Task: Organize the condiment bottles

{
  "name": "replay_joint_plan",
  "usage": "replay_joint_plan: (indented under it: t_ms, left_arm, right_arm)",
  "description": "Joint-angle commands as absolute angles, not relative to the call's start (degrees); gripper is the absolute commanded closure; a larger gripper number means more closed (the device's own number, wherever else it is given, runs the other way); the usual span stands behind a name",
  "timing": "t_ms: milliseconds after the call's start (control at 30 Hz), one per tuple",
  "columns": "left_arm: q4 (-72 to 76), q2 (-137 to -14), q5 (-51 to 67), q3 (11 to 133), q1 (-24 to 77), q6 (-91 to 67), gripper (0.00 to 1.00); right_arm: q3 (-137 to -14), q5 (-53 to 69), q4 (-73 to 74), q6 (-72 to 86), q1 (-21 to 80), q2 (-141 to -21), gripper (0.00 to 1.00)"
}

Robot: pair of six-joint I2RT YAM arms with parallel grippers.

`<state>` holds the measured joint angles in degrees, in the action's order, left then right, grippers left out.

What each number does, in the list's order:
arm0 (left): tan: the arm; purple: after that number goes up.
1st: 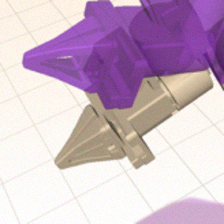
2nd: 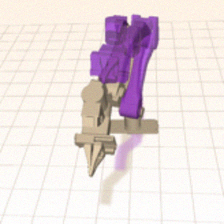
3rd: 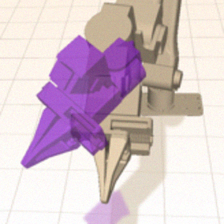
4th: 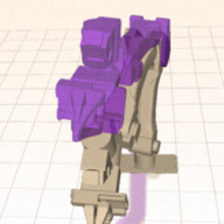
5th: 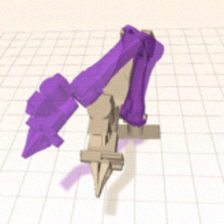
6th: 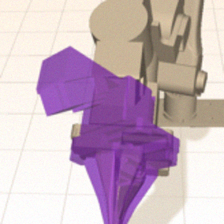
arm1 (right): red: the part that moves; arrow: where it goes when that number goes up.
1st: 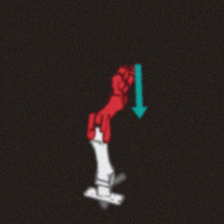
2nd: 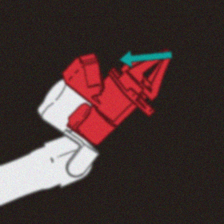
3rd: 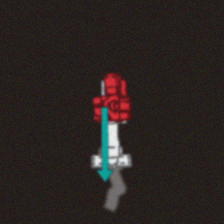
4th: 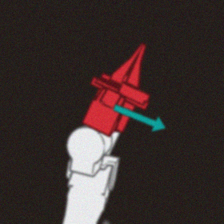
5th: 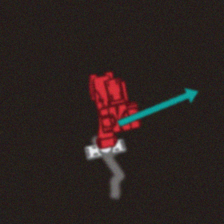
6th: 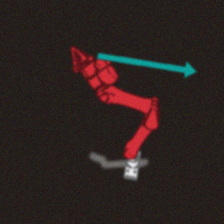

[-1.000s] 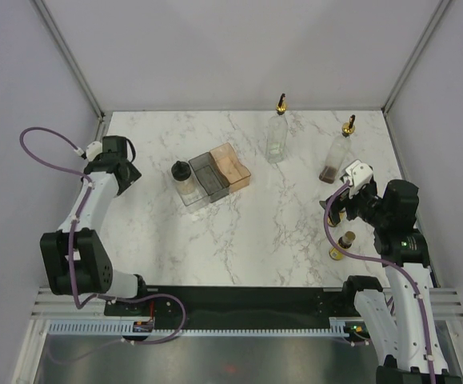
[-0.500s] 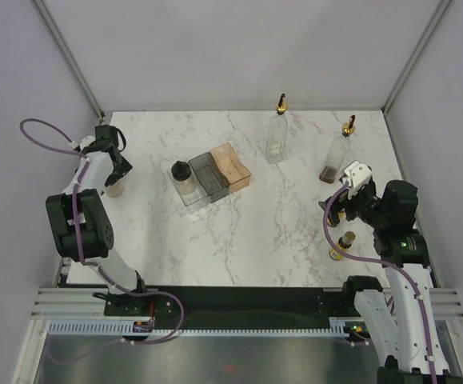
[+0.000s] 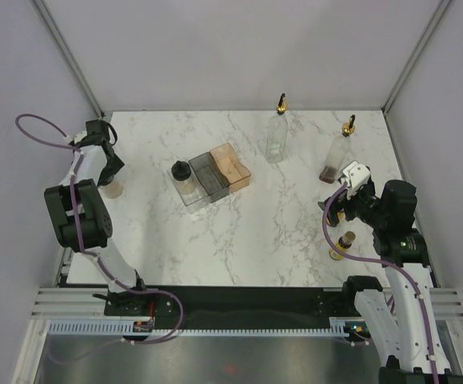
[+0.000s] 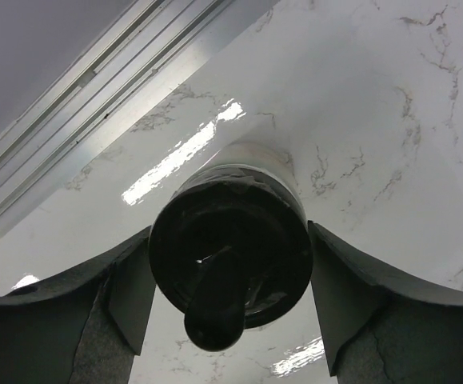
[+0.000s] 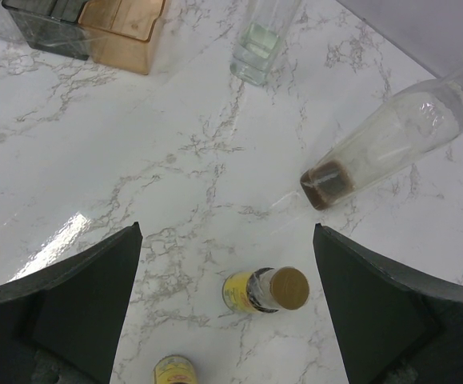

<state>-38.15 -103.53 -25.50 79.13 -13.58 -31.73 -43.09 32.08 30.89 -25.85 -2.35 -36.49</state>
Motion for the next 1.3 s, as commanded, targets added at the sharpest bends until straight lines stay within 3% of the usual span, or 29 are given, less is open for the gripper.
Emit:
replay_joint_plan:
  t_ms: [0, 100, 300, 700, 900, 1267]
  left_arm:
    - [-36.65, -103.63, -24.26, 81.39, -14.24, -28.83, 0.22]
    - [-36.56, -102.22, -22.68, 80.95, -14.33, -28.13, 0.43]
    - [-34.55, -95.03, -10.41, 74.47, -14.15, -27.69, 0.98]
    - [-27.60, -69.89, 12.63, 51.35, -8.88, -25.40, 0.98]
    - [-27.68, -60.14, 16.34, 47.90, -3.70, -24.26, 0.98]
    - [-28.83, -61.43, 15.21, 51.68, 6.41, -24.43, 0.98]
  right_arm:
    - [-42.89, 31.99, 30.24, -27.07, -1.93, -36.65, 0.02]
    - [-42.89, 31.82, 30.23, -27.07, -1.84, -36.74, 0.02]
    - [-42.71, 31.64, 30.15, -27.07, -1.67, -36.83, 0.02]
    - [-42.71, 31.29, 30.06, -27.16, -0.62, -37.70, 0.02]
    - [-42.63, 30.85, 29.88, -27.16, -0.35, -37.79, 0.02]
    - [-42.45, 29.97, 29.71, -27.16, -0.35, -38.41, 0.02]
